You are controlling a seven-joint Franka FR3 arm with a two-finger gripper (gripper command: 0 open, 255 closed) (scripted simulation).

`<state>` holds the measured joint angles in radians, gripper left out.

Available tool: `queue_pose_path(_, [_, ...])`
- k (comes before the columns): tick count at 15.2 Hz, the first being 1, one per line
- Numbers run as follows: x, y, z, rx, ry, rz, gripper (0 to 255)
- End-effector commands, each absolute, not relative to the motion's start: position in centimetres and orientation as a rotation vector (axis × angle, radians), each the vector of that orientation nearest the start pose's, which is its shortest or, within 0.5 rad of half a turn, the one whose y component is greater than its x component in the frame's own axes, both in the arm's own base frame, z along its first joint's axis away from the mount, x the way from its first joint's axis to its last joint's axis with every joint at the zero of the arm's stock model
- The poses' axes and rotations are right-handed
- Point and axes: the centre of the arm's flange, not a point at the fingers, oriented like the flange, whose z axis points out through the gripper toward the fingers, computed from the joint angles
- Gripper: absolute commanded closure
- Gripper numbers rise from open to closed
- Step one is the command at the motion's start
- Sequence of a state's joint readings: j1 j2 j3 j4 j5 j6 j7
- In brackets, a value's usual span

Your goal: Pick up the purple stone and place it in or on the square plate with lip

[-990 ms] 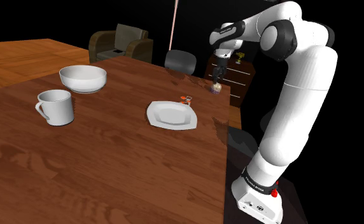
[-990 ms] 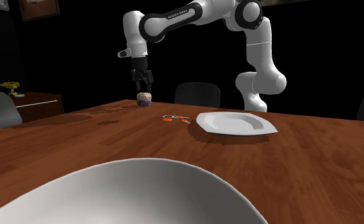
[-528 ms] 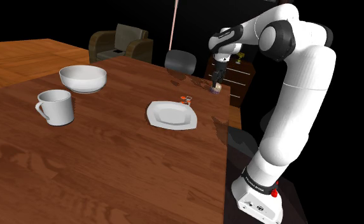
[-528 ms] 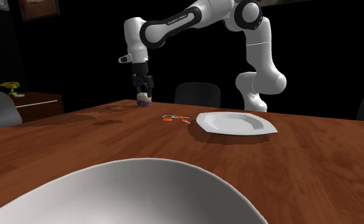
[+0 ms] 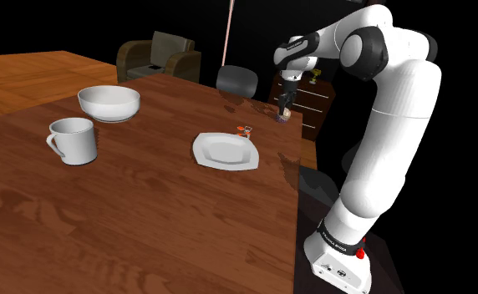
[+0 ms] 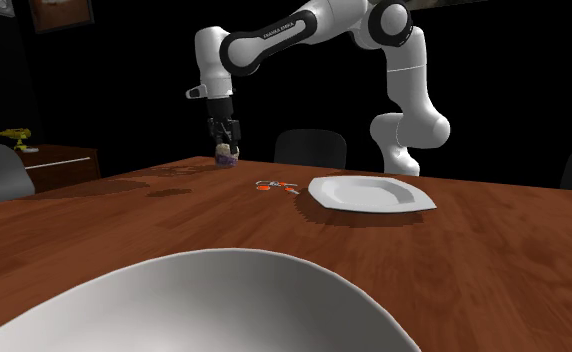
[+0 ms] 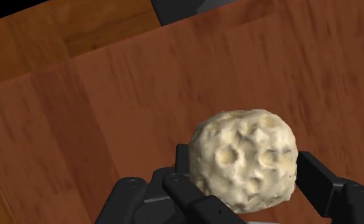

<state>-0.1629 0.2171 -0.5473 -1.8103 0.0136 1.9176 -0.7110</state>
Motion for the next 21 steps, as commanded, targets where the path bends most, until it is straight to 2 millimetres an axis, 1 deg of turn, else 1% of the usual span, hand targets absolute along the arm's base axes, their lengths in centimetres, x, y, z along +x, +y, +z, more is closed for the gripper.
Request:
queue_pose_path(1, [46.8, -38.0, 42.9, -3.159, 0.0, 0.203, 255])
queue_pose_path(6, [46.7, -38.0, 42.9, -3.159, 0.0, 0.202, 255])
queue_pose_path(21, [46.7, -38.0, 50.8, -3.159, 0.0, 0.202, 255])
